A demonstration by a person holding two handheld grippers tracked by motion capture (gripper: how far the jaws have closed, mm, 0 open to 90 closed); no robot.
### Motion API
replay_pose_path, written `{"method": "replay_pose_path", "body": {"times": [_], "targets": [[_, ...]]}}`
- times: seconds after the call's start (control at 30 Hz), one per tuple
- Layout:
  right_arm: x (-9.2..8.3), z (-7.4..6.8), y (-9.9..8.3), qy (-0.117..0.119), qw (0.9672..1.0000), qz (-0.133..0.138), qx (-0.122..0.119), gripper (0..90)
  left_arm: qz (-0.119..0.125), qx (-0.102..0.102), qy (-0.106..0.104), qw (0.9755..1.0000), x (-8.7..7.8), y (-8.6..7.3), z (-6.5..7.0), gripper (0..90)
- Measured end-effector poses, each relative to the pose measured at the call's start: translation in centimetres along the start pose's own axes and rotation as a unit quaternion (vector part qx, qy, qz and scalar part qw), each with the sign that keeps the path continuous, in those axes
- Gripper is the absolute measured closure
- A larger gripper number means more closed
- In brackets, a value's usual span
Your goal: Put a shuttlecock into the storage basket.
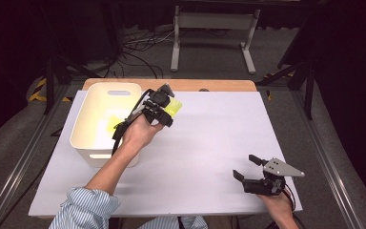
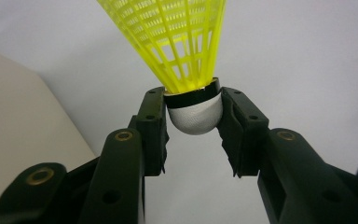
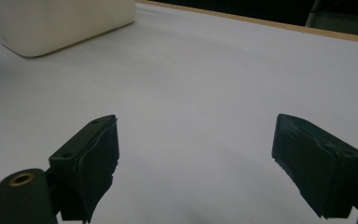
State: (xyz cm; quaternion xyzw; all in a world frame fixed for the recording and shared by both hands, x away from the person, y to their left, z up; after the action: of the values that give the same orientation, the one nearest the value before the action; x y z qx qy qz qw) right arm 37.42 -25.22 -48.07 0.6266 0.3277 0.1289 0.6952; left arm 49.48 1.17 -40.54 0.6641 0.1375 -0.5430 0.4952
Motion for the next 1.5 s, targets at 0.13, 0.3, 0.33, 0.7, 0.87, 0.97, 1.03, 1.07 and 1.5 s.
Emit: {"method": "replay_pose_path", "body": {"times": [0.13,0.3,0.33,0.7,0.87,0.97,1.03,1.07,1.5], "targets": [[0.0,0.0,0.0,-0.001,1.0000,0.000,0.001,15.3,0.000,-0.002,0.002,1.0000,-0.1,0.0,-0.1,63.4],[-0.1,0.1,0.0,-0.001,1.0000,0.001,0.001,15.3,-0.005,0.000,0.001,1.0000,-0.2,-0.1,-0.3,63.4],[-0.1,0.0,0.0,-0.001,1.0000,0.000,0.000,15.3,-0.007,-0.002,0.001,1.0000,-0.3,-0.1,-0.3,63.4],[0.0,0.1,0.0,-0.001,1.0000,0.000,0.000,15.3,-0.006,-0.003,0.002,1.0000,-0.6,-0.1,-0.4,63.4],[0.0,0.1,0.0,-0.001,1.0000,0.000,0.000,15.3,-0.007,-0.002,0.003,1.0000,-0.9,-0.1,-0.6,63.4],[0.0,0.0,0.0,-0.001,1.0000,0.000,0.000,15.3,-0.004,-0.004,0.002,1.0000,-1.0,0.0,-0.6,63.4],[0.0,0.0,0.0,-0.001,1.0000,0.000,0.000,15.3,-0.004,-0.002,0.004,1.0000,-1.2,0.0,-0.7,63.4],[0.0,0.0,0.0,-0.001,1.0000,0.000,0.000,15.3,-0.005,-0.002,0.003,1.0000,-1.3,0.0,-0.7,63.4],[0.0,0.1,0.0,-0.001,1.0000,0.001,0.000,15.4,-0.002,-0.005,0.007,1.0000,-2.0,0.0,-1.2,63.4]]}}
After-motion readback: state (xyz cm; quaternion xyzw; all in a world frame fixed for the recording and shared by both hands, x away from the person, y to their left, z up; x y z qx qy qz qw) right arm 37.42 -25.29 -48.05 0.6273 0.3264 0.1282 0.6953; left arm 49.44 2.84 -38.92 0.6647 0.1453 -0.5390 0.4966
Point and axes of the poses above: each handheld gripper's, and its own axes: x roughly forward along the jaws, y roughly out of its top, z roughly to its right, the point moved 10 cm from there along x, roughly forward along the jaws, and after that the axes turned 6 degrees about z, right-handed, at the moved point
